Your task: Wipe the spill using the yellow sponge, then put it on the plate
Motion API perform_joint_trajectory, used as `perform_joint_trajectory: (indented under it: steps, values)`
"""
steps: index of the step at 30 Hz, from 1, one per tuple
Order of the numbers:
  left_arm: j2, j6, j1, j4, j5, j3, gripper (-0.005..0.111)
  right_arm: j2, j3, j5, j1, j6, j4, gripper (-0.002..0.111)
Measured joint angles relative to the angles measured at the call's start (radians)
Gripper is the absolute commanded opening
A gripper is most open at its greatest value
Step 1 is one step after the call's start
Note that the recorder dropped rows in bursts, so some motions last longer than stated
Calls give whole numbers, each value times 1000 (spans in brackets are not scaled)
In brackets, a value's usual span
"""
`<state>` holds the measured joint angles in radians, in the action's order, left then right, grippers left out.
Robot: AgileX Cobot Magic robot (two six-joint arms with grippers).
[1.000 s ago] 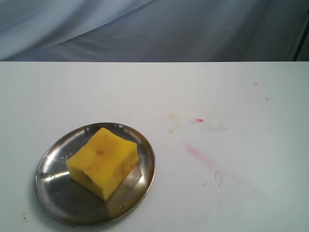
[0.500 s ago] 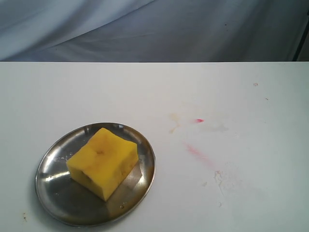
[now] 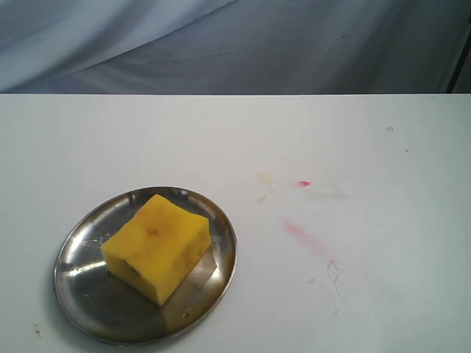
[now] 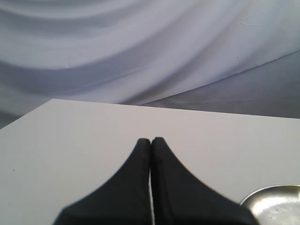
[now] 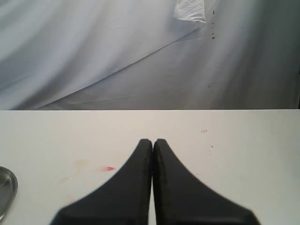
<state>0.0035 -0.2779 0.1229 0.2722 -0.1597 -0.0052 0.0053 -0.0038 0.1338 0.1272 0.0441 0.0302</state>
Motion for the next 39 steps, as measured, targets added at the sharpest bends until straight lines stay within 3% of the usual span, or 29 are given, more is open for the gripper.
perform_joint_trajectory:
  steps: [39]
  values:
    - [0, 0, 0, 0, 0, 0, 0, 0, 0, 0, 0, -4, 31, 0]
